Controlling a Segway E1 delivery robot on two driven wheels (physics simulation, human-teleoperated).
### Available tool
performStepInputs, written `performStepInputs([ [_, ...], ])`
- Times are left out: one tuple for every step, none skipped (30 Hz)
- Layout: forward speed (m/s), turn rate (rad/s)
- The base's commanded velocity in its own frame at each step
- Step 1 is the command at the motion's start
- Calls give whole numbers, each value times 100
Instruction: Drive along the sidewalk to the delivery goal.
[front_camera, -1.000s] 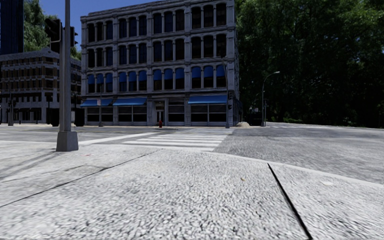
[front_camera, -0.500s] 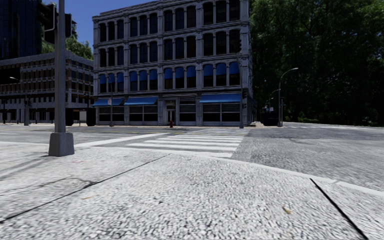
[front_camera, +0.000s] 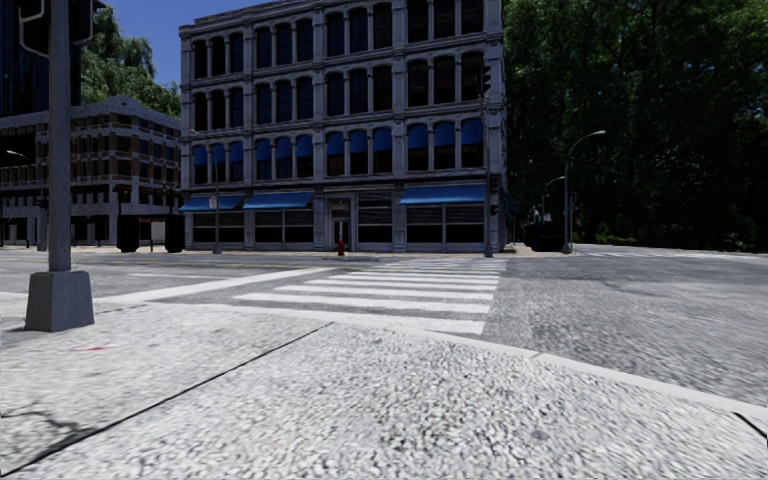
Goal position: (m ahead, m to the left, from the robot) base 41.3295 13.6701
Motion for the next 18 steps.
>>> performStepInputs([
  [171, 0],
  [171, 0],
  [171, 0],
  [171, 0],
  [171, 0],
  [171, 0],
  [171, 0],
  [171, 0],
  [171, 0],
  [171, 0],
  [171, 0],
  [171, 0],
  [171, 0],
  [171, 0],
  [171, 0],
  [171, 0],
  [171, 0],
  [171, 0],
])
